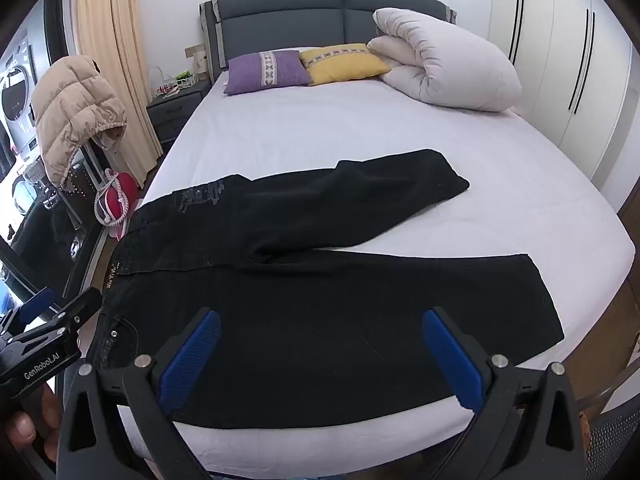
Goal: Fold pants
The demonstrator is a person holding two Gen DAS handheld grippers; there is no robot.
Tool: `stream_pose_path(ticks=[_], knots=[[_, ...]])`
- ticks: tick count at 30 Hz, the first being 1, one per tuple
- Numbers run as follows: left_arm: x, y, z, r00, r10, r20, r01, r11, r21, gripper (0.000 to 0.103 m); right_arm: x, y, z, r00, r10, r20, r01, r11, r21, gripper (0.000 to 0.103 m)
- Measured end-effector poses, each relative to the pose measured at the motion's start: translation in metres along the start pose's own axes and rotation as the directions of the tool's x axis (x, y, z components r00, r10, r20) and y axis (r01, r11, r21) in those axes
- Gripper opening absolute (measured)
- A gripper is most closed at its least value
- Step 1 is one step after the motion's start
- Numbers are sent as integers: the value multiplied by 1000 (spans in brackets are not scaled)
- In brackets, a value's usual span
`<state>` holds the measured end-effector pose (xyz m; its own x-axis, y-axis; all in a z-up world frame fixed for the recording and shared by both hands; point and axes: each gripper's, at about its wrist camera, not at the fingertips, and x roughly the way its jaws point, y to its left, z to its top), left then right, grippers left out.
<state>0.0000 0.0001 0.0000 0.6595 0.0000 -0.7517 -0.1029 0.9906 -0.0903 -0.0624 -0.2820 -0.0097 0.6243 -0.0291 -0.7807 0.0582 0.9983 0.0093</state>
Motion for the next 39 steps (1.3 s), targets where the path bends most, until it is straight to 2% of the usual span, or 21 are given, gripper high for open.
stream_pose_path(ticks=[39], knots=[[8,0,-7,1000,5,-17,-5,1000,14,103,9,6,-9,1000,-18,-20,18,1000,-16,103]])
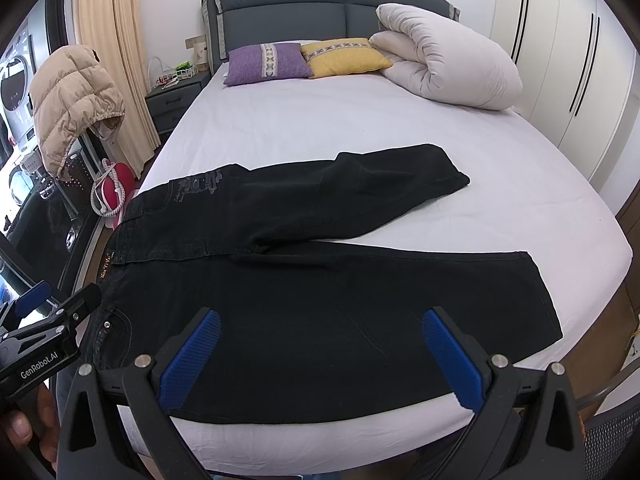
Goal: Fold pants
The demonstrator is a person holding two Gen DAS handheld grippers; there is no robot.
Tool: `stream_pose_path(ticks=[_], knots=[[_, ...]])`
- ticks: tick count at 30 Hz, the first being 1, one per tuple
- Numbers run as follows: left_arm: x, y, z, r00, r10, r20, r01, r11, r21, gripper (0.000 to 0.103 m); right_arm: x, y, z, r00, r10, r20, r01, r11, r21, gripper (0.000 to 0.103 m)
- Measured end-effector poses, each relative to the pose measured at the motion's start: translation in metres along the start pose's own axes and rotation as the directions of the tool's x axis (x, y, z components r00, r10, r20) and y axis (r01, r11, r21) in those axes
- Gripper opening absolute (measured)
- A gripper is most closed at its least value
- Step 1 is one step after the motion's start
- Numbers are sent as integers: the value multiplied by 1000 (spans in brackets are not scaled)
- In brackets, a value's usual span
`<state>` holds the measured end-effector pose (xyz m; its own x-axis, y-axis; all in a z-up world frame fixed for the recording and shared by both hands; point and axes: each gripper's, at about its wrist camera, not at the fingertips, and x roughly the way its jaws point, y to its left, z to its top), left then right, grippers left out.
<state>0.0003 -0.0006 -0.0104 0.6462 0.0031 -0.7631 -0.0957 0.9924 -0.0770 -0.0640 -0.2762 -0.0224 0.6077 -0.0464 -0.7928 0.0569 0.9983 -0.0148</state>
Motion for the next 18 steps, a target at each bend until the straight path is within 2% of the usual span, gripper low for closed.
stream_pose_path(ticks=[18], knots=[[1,0,0,1000,2,-5,-2,1000,1,103,3,3,-3,1000,-7,-5,7,1000,-7,103]])
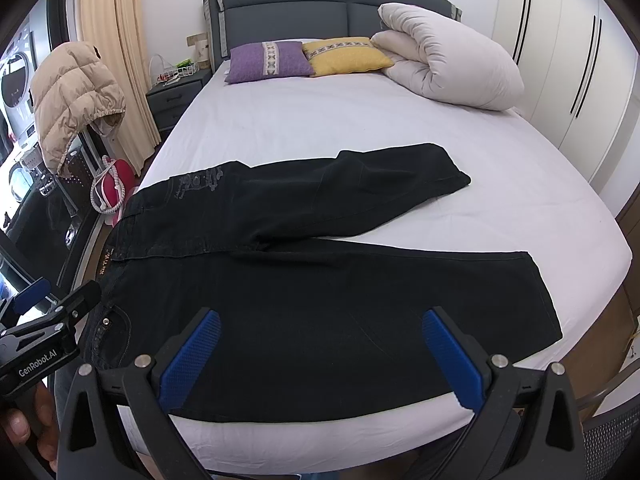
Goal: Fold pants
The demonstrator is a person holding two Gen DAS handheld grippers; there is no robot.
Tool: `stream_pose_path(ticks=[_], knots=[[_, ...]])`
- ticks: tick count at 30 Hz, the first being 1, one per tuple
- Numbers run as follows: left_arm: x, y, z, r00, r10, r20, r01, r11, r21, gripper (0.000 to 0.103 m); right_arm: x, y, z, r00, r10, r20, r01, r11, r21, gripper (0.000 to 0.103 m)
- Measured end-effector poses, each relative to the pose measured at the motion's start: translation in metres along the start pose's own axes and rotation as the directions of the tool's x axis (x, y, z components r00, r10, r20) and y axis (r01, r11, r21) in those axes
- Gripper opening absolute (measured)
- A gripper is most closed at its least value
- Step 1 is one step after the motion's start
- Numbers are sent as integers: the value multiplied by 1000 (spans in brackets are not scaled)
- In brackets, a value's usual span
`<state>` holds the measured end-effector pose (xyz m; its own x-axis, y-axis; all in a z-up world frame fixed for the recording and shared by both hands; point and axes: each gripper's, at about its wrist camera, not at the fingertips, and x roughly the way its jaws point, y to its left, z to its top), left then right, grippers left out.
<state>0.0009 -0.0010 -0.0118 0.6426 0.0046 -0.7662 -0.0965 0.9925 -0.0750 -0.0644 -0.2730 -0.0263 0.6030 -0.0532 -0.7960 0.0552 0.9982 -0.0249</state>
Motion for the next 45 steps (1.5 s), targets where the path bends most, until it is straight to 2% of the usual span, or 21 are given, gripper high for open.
stream_pose_path(ticks=[37,45], knots=[[11,5,-9,1000,12,-21,-11,1000,11,103,5,4,-6,1000,-3,-10,3,1000,-6,103],[33,24,-5,996,-61,-61,59,997,-42,103,15,4,-4,999,-3,-34,2,1000,-14,103]])
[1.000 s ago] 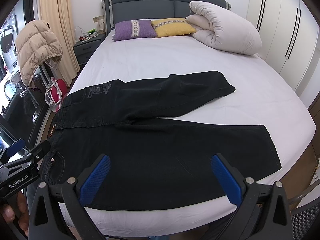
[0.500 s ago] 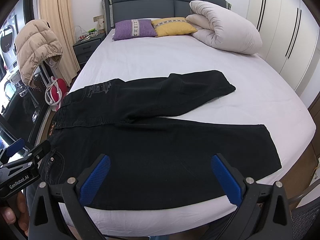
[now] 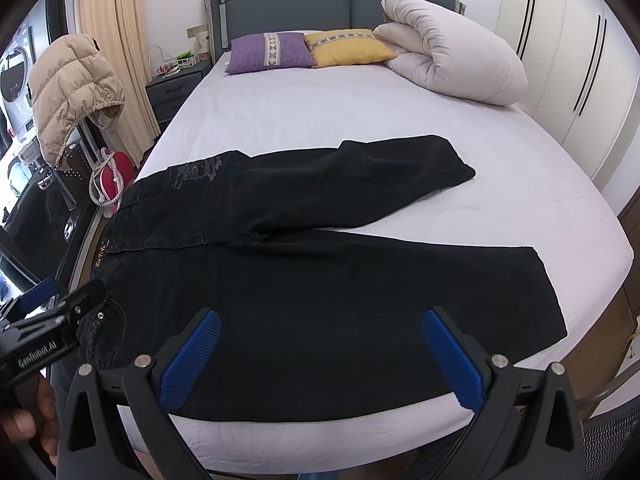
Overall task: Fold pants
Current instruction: 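Grasp the jeans waistband with the left tool while the right tool grasps it too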
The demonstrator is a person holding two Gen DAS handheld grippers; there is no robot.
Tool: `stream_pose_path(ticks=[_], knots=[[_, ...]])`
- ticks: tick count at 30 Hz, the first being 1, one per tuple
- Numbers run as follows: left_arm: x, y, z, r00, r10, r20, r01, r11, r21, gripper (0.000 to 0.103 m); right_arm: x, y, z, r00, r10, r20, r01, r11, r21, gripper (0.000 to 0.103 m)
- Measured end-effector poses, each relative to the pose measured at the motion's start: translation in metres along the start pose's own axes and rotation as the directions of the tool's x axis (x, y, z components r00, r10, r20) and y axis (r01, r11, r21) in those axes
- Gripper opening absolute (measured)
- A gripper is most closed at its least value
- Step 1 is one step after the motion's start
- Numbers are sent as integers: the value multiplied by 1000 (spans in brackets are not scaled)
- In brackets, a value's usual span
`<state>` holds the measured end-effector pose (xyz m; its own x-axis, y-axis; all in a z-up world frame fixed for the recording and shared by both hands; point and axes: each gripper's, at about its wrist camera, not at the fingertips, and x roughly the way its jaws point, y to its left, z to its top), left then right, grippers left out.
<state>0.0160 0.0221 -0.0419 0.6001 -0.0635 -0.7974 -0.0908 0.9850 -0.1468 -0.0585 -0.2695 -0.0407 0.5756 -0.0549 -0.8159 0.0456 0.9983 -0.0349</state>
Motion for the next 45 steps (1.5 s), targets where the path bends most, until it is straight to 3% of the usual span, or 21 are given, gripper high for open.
stream_pose_path(ticks=[4,10,13,17,20,23,27,32,36,41,42,45], knots=[[16,15,7,998,-62,18,62,998,1,103,10,0,5,1000,2,-20,-3,1000,-8,103],[34,22,21,993,-24,113,17,998,59,103,28,4,13,999,13,-47,-14,999,-30,103],[58,27,38,999,-12,34,9,996,87,103,39,6,22,998,42,-54,-45,998,-42,103],[98,59,70,998,-30,-63,29,999,-18,103,59,6,38,987,148,-56,-152,986,-67,103],[129,83,117,996,-68,-50,68,998,9,103,78,5,53,972,228,-66,-233,969,-86,103],[160,97,164,996,-82,-44,86,992,94,103,97,6,66,953,290,-87,-299,948,-112,95],[225,113,230,975,-159,-158,191,957,218,103,127,9,81,915,373,-152,-395,905,-157,86],[298,120,268,941,-141,-308,238,923,303,103,149,15,89,871,454,-187,-487,849,-207,76],[332,108,268,921,-130,-369,274,886,373,103,170,19,95,842,492,-221,-533,822,-202,71],[366,100,271,898,-87,-431,292,852,436,100,187,21,104,826,508,-244,-554,811,-189,68],[368,101,273,897,-92,-432,295,851,433,96,190,21,105,822,513,-246,-560,807,-189,67],[373,107,283,902,-90,-423,287,856,429,65,193,22,111,812,531,-241,-576,796,-186,65]])
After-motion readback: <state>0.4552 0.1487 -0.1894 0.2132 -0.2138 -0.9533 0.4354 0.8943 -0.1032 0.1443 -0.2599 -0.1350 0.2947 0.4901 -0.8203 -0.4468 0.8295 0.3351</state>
